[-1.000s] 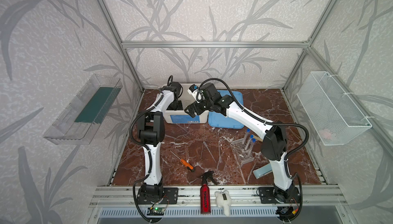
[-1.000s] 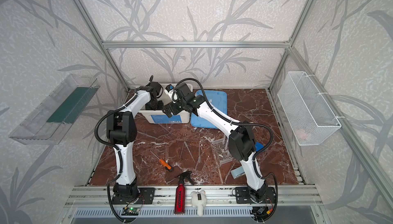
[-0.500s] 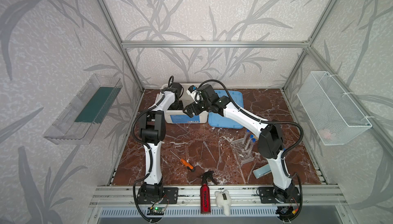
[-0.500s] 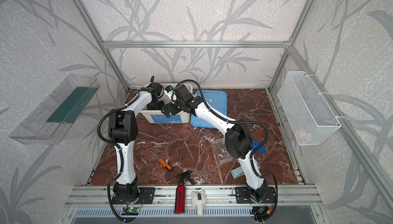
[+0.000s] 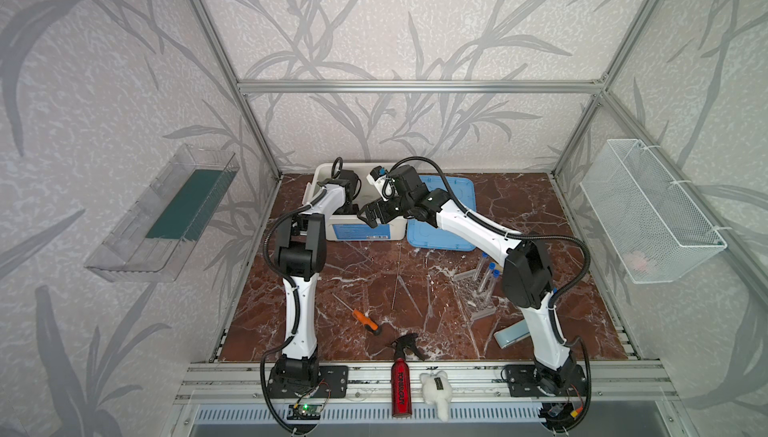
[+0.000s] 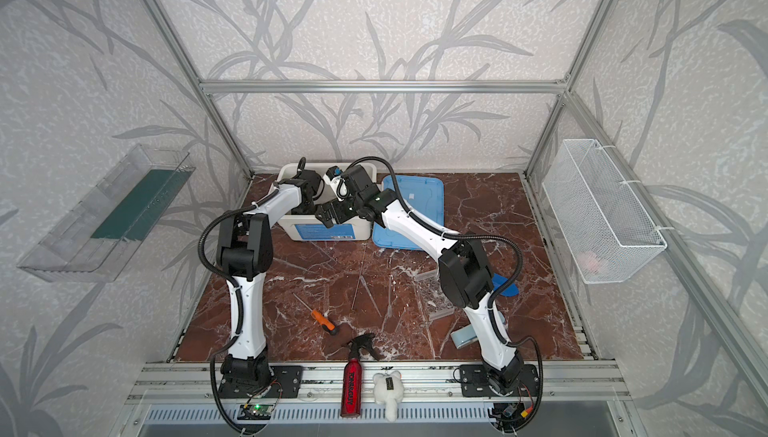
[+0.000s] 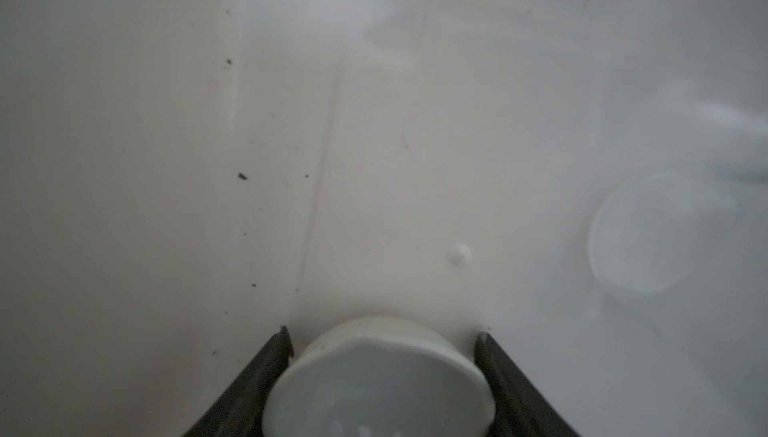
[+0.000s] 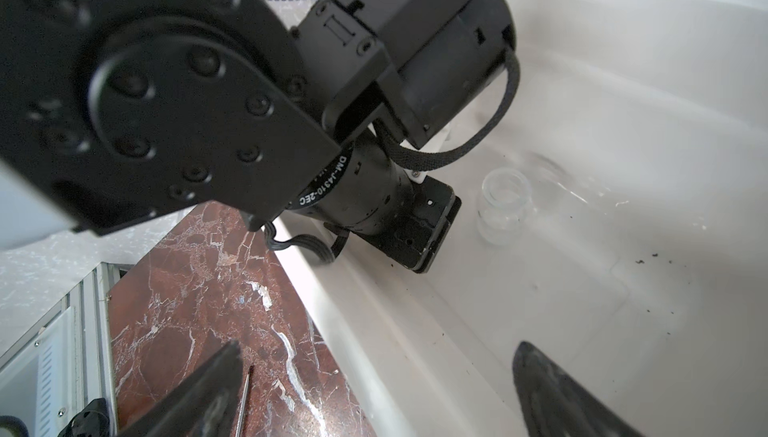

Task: Organize the chemistry lab equipment
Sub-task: 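Lower the white dish into the bin with the left gripper, then open the left gripper and lift it out of the bin while the right gripper withdraws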

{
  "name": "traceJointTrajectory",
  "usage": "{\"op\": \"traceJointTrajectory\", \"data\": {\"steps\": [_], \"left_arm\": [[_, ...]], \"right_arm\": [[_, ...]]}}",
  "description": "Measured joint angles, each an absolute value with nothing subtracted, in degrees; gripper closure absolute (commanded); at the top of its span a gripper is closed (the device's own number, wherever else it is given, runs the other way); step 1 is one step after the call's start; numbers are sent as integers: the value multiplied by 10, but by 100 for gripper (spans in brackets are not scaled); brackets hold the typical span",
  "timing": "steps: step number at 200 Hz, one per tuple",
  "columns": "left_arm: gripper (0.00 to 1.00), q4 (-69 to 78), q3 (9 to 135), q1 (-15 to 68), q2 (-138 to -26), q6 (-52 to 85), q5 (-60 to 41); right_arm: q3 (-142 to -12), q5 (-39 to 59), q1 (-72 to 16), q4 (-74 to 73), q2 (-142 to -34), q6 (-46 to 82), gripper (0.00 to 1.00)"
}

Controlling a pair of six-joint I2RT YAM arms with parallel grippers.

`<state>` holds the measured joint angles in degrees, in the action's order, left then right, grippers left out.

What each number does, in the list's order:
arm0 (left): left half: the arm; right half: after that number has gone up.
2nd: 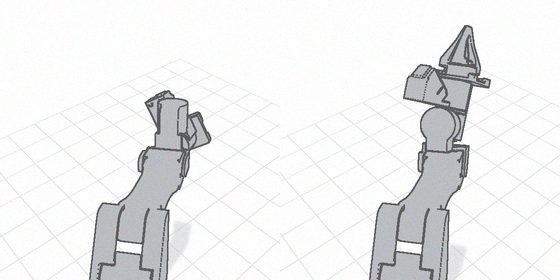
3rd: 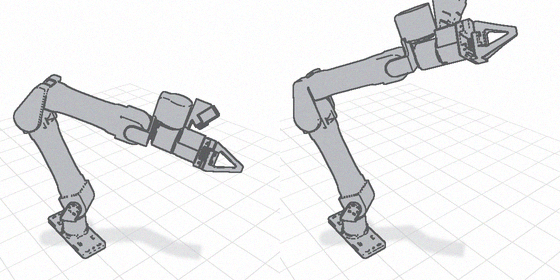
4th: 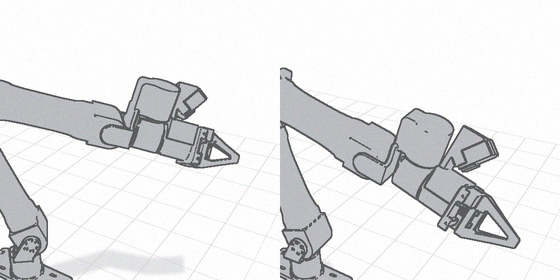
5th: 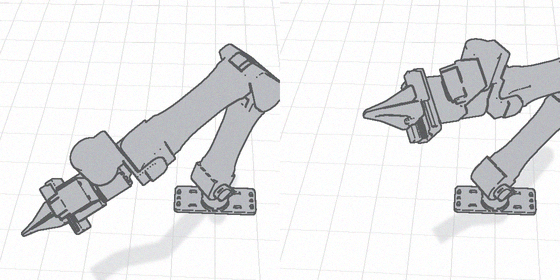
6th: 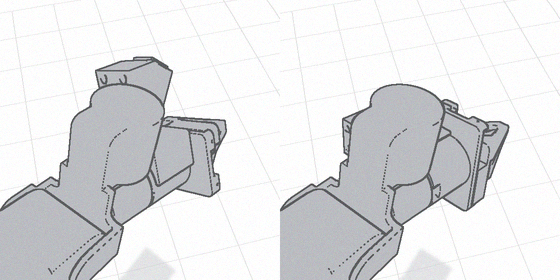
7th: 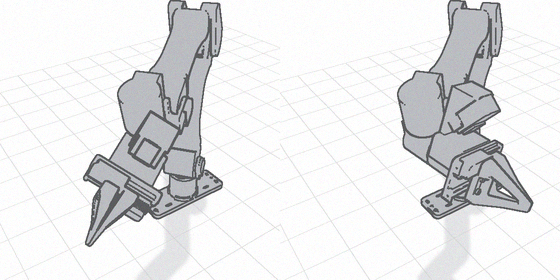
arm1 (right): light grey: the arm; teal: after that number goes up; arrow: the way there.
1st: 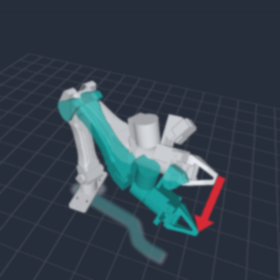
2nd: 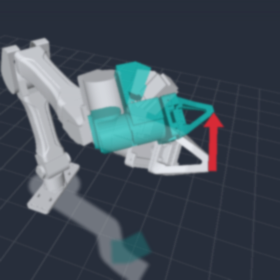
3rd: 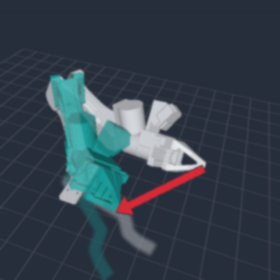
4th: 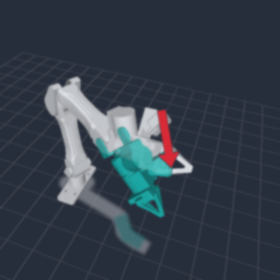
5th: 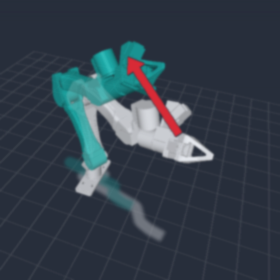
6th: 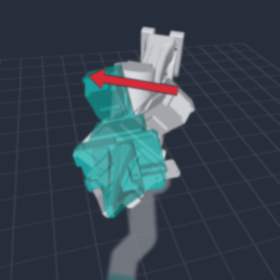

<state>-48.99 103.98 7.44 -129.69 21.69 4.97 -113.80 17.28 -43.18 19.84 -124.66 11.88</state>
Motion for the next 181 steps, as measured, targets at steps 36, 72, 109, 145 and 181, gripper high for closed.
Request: {"op": "traceJointTrajectory", "data": {"steps": [36,72,109,145,181], "left_arm": [[32,-484,1039,74,-1296,221,49],[21,-484,1038,74,-1295,226,49],[2,-495,1039,74,-1276,227,51],[1,-508,1040,74,-1220,230,55],[1,-509,1041,77,-1145,231,54]], "right_arm": [[-1113,170,-429,190,-1241,120,1],[-1099,169,-428,186,-1222,119,1],[-1092,165,-428,186,-1194,113,1],[-1056,154,-428,186,-1140,107,1],[-1018,146,-428,186,-1081,103,1]]}}
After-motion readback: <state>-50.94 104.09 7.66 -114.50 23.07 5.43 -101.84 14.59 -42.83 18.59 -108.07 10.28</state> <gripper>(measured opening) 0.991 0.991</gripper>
